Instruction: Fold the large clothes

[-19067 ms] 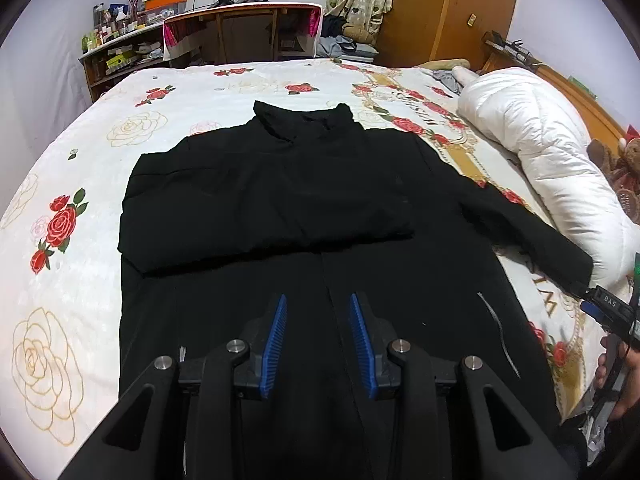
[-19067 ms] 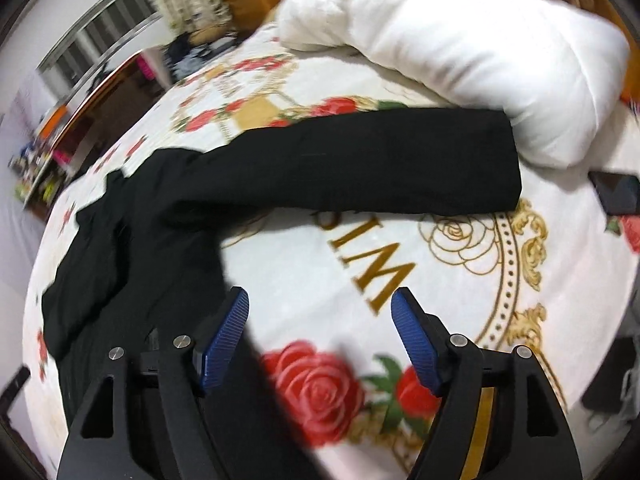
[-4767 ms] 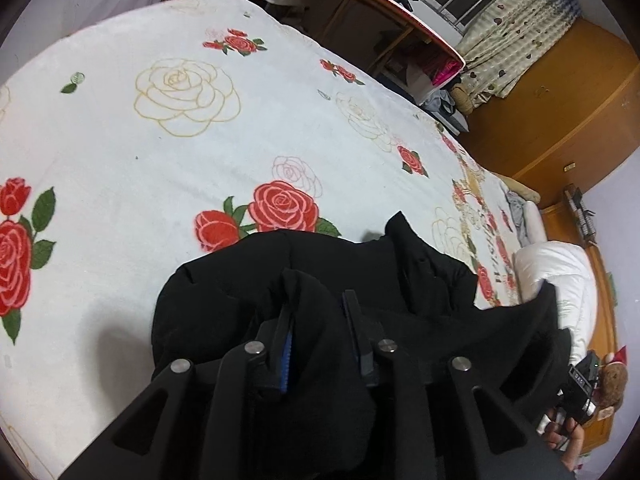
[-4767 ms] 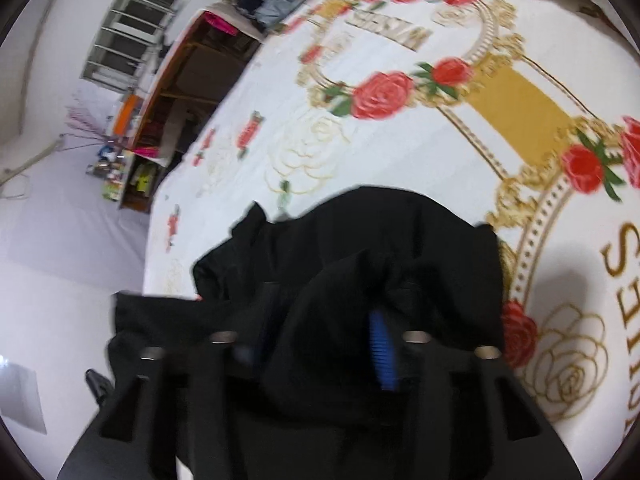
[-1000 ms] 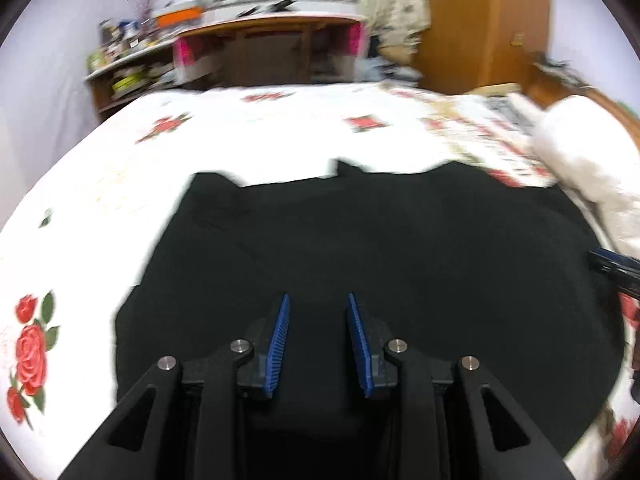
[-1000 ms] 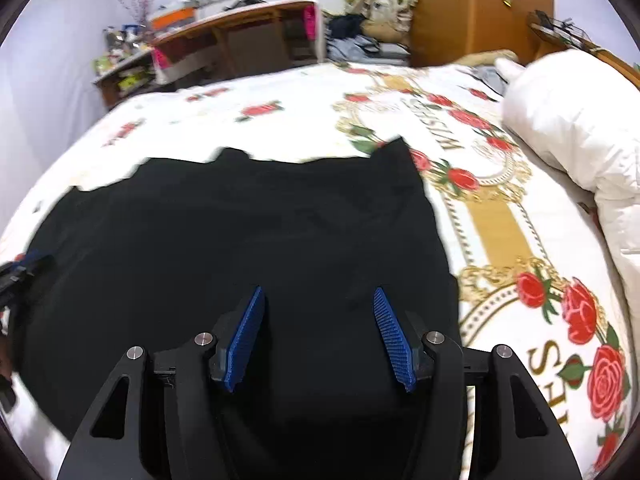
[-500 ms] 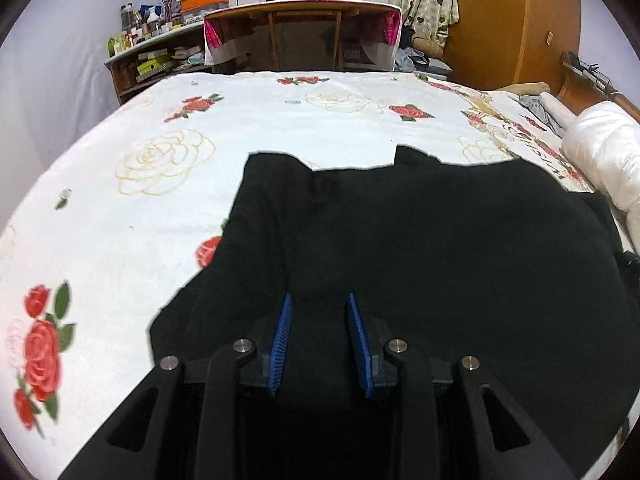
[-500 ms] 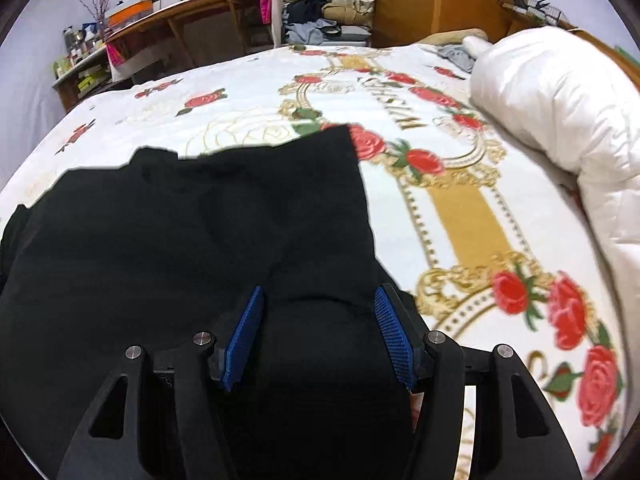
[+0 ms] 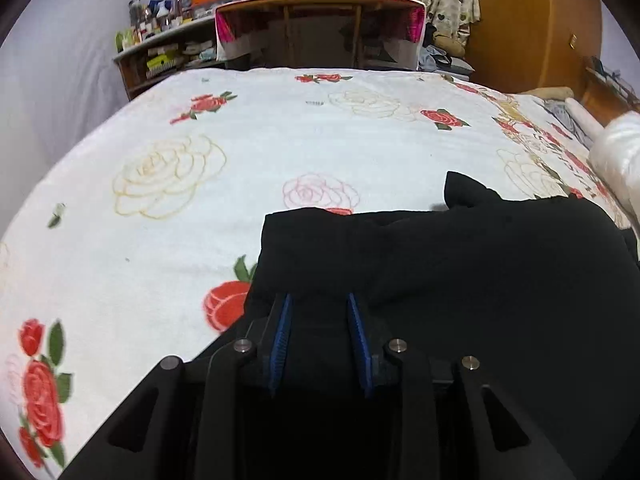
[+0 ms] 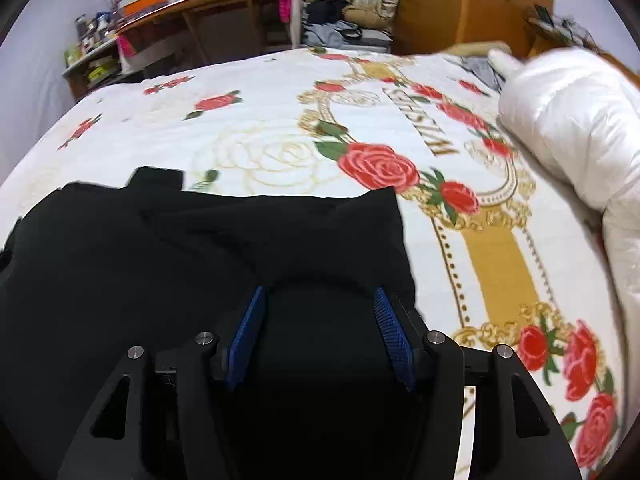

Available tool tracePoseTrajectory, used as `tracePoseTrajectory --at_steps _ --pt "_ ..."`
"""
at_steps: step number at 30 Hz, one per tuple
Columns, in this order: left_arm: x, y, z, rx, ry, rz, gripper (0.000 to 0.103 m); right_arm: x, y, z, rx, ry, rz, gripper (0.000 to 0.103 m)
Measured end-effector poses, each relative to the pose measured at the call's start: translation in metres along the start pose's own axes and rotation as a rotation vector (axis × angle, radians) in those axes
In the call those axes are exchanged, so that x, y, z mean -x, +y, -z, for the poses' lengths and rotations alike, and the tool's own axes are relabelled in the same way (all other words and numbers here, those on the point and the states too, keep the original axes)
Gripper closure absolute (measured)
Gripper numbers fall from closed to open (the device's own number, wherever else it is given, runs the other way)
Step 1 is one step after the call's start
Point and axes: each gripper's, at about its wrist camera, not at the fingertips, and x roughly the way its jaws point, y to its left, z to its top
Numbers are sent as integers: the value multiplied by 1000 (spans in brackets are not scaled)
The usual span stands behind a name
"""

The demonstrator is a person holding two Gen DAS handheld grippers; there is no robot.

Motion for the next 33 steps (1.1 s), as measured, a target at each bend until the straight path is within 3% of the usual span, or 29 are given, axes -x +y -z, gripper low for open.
tracePoseTrajectory --at_steps 7,10,11,15,19,22,26,33 --pt "-6 -3 4 4 -7 -2 71 -14 -6 0 -32 8 14 46" --pt "10 -9 -1 -37 11 -47 71 0 3 -3 16 13 79 46" --pt "21 -10 -2 -33 -1 -29 71 11 8 -2 31 6 86 46" --pt "79 -17 11 -14 -76 47 71 71 24 20 46 -72 -22 46" --pt "125 -40 41 -21 -101 113 71 113 49 57 53 -101 -111 46" --pt "139 -61 70 -44 -82 138 71 127 69 84 80 -105 -133 46" --pt "119 -75 95 -62 15 109 71 104 78 105 125 -9 -111 46" --pt "143 -76 86 -51 17 74 71 139 61 102 108 -32 -99 46"
